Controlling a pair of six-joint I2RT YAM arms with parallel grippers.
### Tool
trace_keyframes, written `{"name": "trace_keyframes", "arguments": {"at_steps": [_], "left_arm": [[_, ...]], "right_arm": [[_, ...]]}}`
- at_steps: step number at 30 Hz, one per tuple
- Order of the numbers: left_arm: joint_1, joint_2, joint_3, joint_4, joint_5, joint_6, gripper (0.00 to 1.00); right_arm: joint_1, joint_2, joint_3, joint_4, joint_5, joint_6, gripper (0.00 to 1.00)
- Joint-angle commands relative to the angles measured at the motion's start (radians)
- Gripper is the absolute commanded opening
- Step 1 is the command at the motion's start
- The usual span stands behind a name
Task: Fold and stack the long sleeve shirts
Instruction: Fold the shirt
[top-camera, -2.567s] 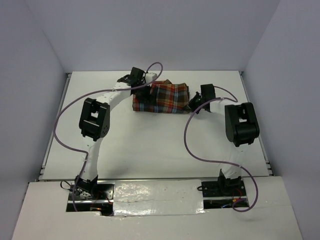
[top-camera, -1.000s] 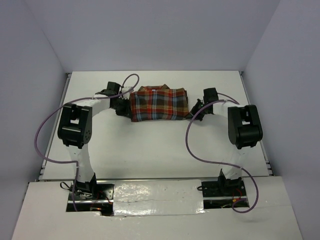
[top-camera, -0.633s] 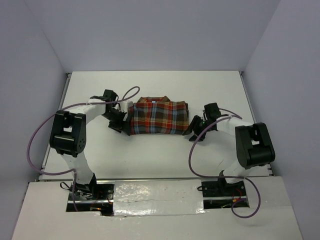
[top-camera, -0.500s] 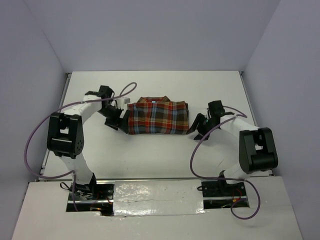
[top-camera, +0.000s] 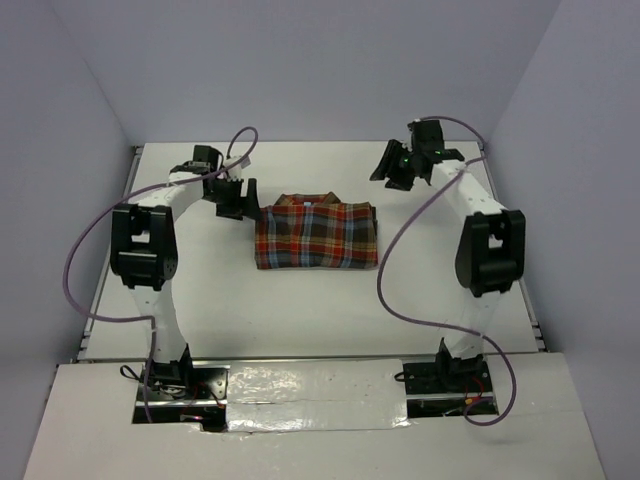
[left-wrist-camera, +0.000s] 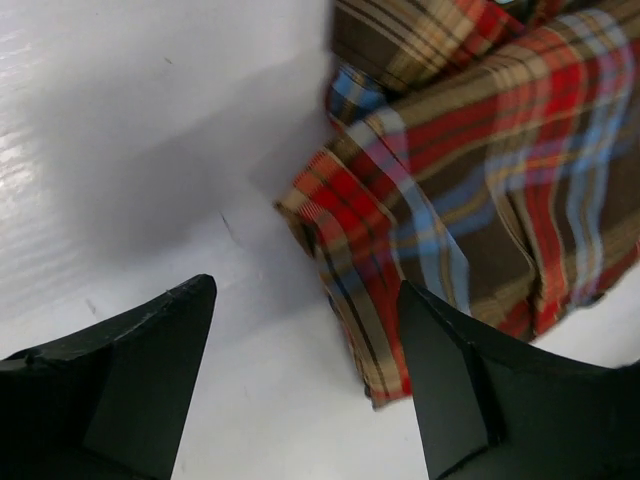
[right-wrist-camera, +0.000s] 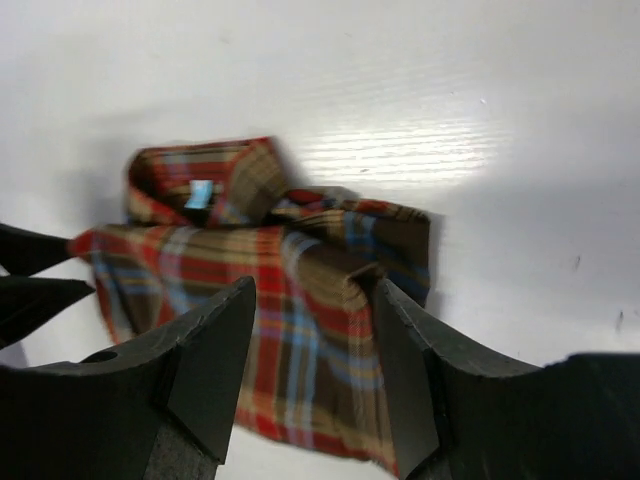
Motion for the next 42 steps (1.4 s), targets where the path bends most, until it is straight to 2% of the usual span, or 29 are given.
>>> {"name": "trace_keyframes", "arguments": {"at_steps": [1,7,13,16,18,19,21,22,24,25,27,30,31,33,39,42], "left_arm": [[-0.006,0.029,0.058,0.105,0.05,-0.103,0.85],[-0.011,0.095,0.095,0.089,0.042,-0.097,0.75],[-0.015,0.119,0.087,0.147,0.06,-0.122,0.51],[-0.017,0.124,0.075,0.142,0.1,-0.133,0.44],[-0.017,0.121,0.061,0.153,0.116,-0.15,0.38],[-0.018,0.116,0.06,0.156,0.129,-0.153,0.33],[-0.02,0.113,0.061,0.151,0.128,-0.15,0.31],[-0.022,0.109,0.063,0.151,0.126,-0.147,0.26],[-0.022,0.107,0.064,0.154,0.126,-0.148,0.2],[-0.023,0.105,0.066,0.155,0.129,-0.148,0.13],[-0.026,0.104,0.069,0.151,0.126,-0.148,0.06],[-0.031,0.101,0.069,0.154,0.12,-0.146,0.0],[-0.032,0.099,0.069,0.161,0.122,-0.148,0.0],[-0.034,0.095,0.076,0.165,0.139,-0.151,0.0],[-0.045,-0.073,0.018,0.295,0.157,-0.123,0.0],[-0.054,-0.118,0.003,0.332,0.171,-0.104,0.0]], "right_arm": [[0.034,0.129,0.077,-0.078,-0.001,-0.025,0.59],[0.045,0.209,0.115,-0.047,0.005,-0.008,0.6],[0.049,0.255,0.129,-0.038,-0.015,-0.004,0.51],[0.049,0.244,0.108,-0.032,-0.028,0.001,0.48],[0.046,0.218,0.094,-0.024,-0.027,0.003,0.49],[0.048,0.203,0.086,-0.024,-0.027,0.001,0.52],[0.048,0.195,0.084,-0.046,-0.021,-0.002,0.58],[0.048,0.192,0.078,-0.052,-0.021,-0.005,0.6],[0.049,0.189,0.063,-0.058,-0.022,-0.011,0.62],[0.049,0.182,0.039,-0.053,-0.027,-0.011,0.62],[0.049,0.177,0.015,-0.032,-0.042,-0.008,0.6],[0.057,0.18,-0.011,0.002,-0.085,0.004,0.43],[0.055,0.189,-0.005,0.005,-0.091,0.01,0.21],[0.054,0.185,-0.001,0.009,-0.07,0.018,0.0],[0.012,-0.027,-0.179,0.16,-0.042,0.062,0.0],[-0.005,-0.067,-0.238,0.223,-0.049,0.079,0.0]]}}
